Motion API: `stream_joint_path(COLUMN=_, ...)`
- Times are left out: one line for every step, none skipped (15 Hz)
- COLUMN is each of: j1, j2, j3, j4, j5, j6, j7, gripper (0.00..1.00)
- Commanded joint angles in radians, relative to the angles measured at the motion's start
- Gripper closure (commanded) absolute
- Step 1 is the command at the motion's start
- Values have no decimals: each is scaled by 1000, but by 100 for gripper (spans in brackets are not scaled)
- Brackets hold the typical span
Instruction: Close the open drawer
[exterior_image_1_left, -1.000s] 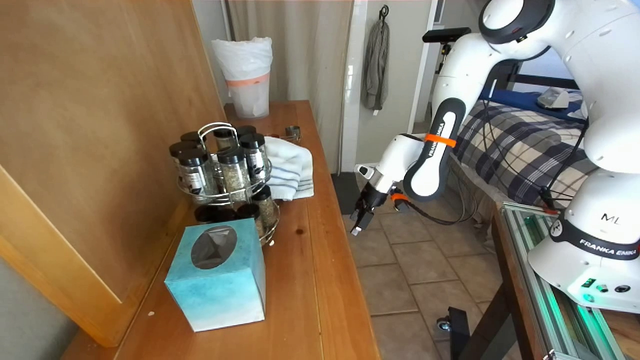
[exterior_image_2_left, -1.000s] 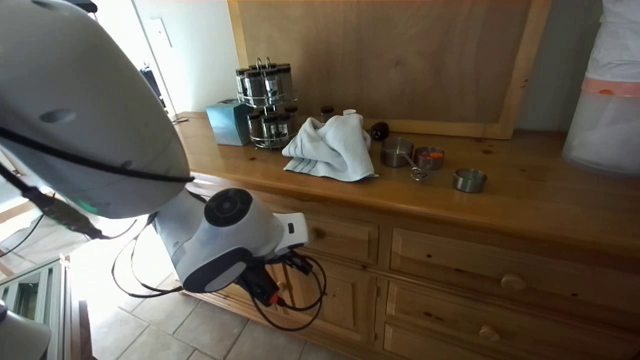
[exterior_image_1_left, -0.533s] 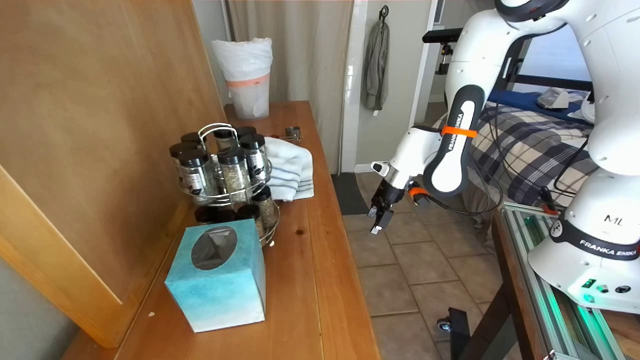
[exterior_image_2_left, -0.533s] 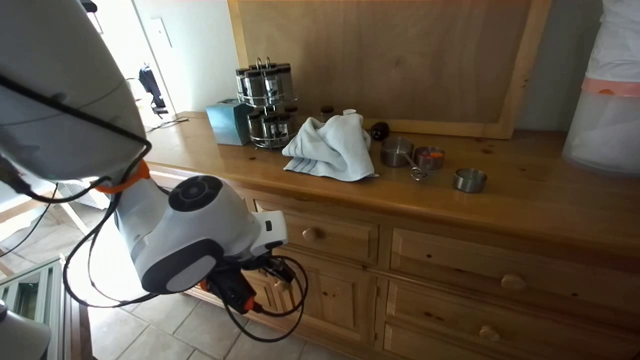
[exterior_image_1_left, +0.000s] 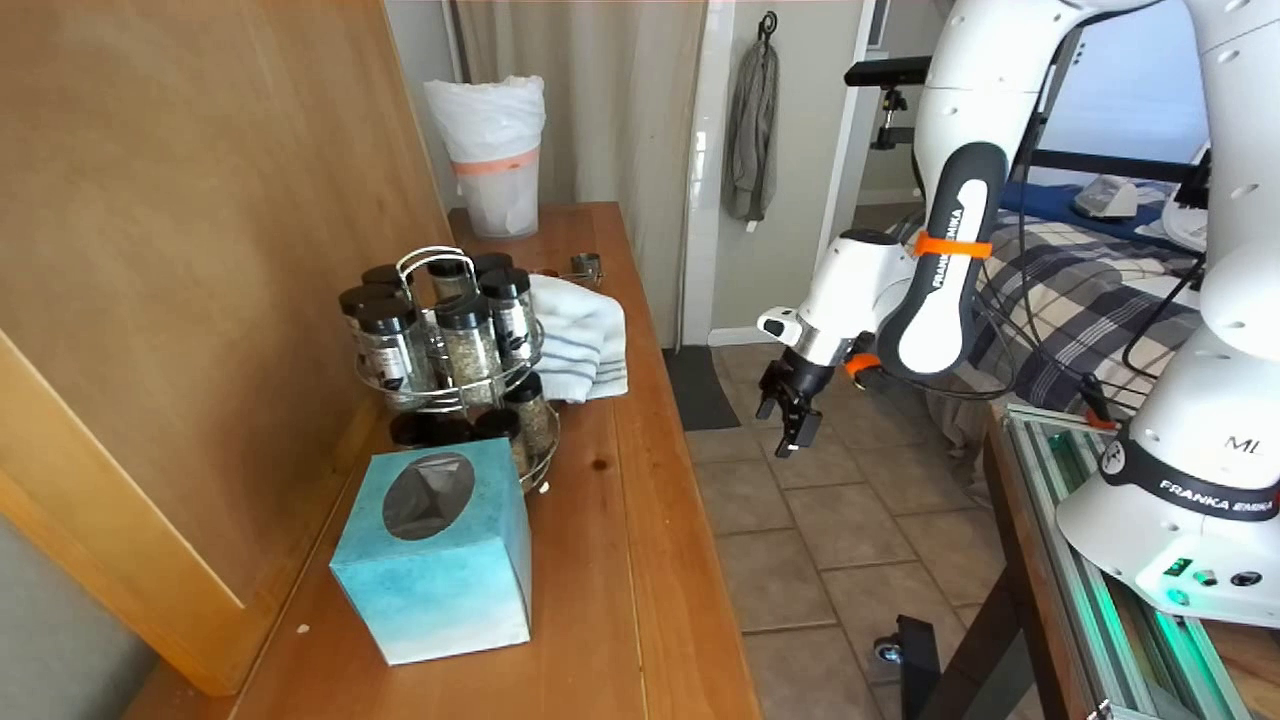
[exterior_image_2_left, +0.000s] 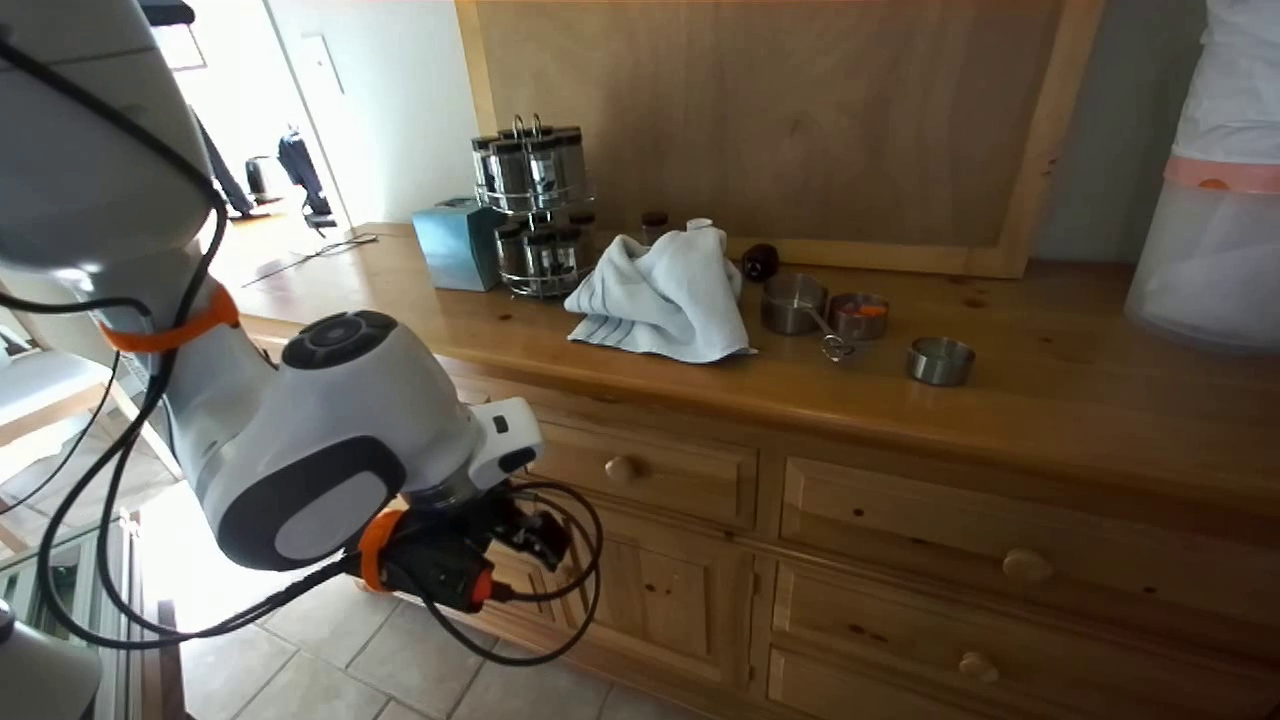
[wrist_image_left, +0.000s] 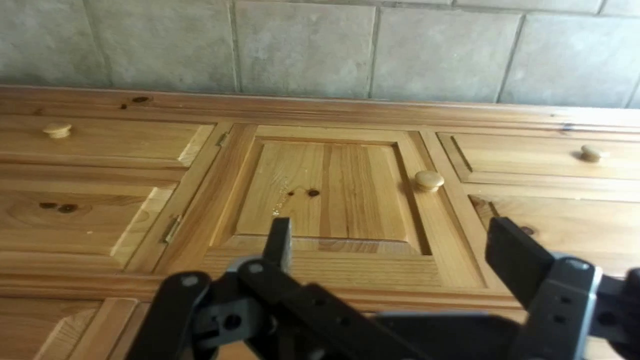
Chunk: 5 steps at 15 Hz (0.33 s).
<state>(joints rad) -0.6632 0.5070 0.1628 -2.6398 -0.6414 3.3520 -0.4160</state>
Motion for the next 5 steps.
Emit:
stream_joint_path(j1=-19, j2=-9, j3=18, j4=-9, j5=-36, j6=-2, j7=-20, gripper=0)
stream_joint_path(j1=-46, j2=-13, j3=41, j4=-14, j5=-61, j6=-2, j7=-35, gripper=0)
stream_joint_path(j1=-65, j2=-13, j3=54, j4=-15, j5=-72, j6=-2, j7=-49, gripper=0)
stream_joint_path(j1=-76, j2=-13, j3=58, j4=-15, j5=-77, j6=-2, j7=-59, gripper=0)
stream_joint_path(j1=-82, j2=-13, j3=60, j4=-15, j5=-80, j6=-2, j7=-65, gripper=0)
